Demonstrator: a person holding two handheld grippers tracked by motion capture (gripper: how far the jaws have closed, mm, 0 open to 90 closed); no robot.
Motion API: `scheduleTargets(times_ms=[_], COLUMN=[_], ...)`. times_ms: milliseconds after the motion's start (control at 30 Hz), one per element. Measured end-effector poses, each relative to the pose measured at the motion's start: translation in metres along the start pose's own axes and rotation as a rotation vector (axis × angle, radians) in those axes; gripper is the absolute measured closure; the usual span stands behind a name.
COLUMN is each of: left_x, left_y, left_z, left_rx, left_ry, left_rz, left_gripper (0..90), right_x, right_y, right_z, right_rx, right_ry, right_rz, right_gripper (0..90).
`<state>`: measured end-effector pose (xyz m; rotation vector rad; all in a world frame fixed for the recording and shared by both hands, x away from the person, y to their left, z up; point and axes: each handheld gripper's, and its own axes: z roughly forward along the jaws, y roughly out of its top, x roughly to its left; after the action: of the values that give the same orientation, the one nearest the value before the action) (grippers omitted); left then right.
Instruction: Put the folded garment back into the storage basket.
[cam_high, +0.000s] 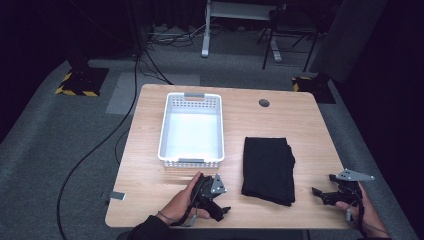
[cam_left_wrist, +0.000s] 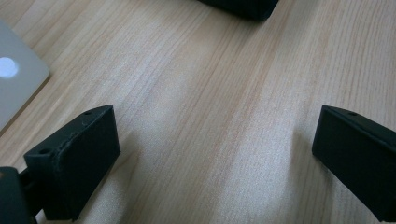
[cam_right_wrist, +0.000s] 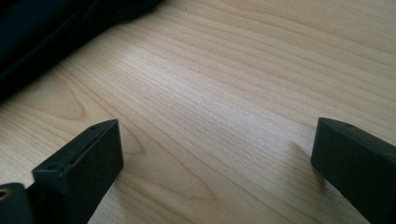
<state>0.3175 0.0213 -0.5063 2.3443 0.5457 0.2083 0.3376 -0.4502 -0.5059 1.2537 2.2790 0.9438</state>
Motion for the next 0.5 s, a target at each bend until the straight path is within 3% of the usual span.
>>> scheduleTargets(times_ms=[500], left_x=[0.0009], left_y=[0.0018], left_z=[0.0011], left_rx=[0.002], left_ry=[0.004], left_rz=[-0.002], left_gripper=[0.6], right_x=[0.0004], right_y=[-0.0008], right_z=[-0.0003], right_rx=[0.004], right_ry=[0.005], right_rz=[-0.007], right_gripper=[0.5])
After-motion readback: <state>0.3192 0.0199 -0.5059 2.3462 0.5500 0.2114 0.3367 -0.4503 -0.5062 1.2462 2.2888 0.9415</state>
